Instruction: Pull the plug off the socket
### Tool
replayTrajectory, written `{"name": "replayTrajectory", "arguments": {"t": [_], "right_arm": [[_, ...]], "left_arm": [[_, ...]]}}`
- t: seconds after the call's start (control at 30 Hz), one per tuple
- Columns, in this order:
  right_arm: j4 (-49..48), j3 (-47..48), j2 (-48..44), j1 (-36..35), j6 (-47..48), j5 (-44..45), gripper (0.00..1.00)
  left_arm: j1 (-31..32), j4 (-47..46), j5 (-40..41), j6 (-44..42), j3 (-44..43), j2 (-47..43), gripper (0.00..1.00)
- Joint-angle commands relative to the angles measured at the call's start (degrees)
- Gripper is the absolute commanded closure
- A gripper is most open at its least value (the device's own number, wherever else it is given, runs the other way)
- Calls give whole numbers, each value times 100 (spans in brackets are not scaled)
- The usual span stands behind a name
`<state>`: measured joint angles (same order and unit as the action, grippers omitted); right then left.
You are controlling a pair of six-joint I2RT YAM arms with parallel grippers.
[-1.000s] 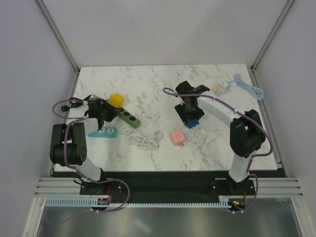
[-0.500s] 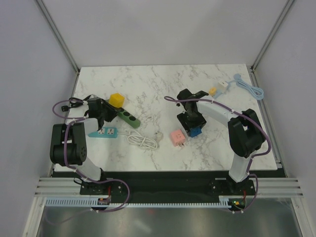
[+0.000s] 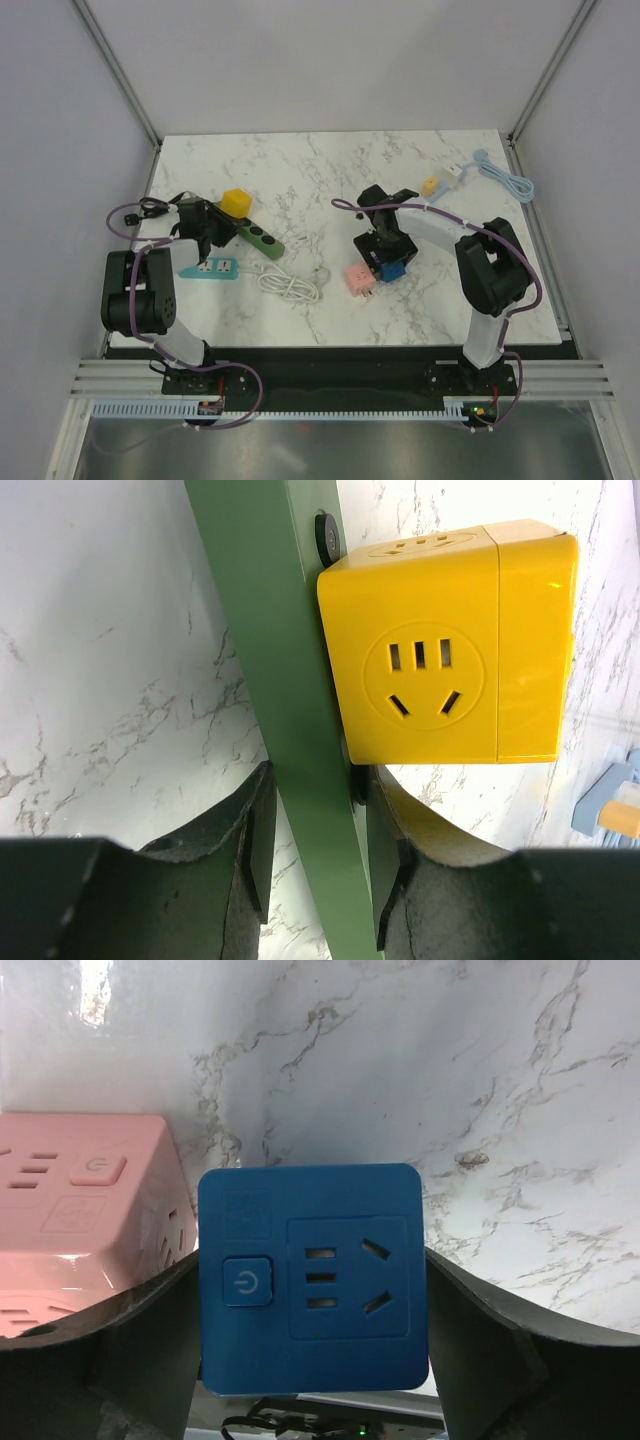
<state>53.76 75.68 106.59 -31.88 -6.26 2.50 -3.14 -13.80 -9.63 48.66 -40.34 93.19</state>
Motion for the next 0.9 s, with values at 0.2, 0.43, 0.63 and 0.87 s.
{"name": "replayTrajectory", "arguments": {"t": [0.2, 0.43, 0.63, 0.87], "right_arm": [[-41, 649, -278, 6, -77, 469, 2], [-304, 2097, -226, -11, -349, 1560, 2], [-1849, 2705, 563, -222, 28, 34, 2], [-4938, 1636, 1198, -854, -94, -1471, 2]], "left_arm": [[15, 352, 154, -569, 87, 165, 98], [6, 317, 137, -595, 105, 147, 98], [15, 282, -4, -727, 79, 138, 98], [15, 264, -66, -859, 69, 86, 90]]}}
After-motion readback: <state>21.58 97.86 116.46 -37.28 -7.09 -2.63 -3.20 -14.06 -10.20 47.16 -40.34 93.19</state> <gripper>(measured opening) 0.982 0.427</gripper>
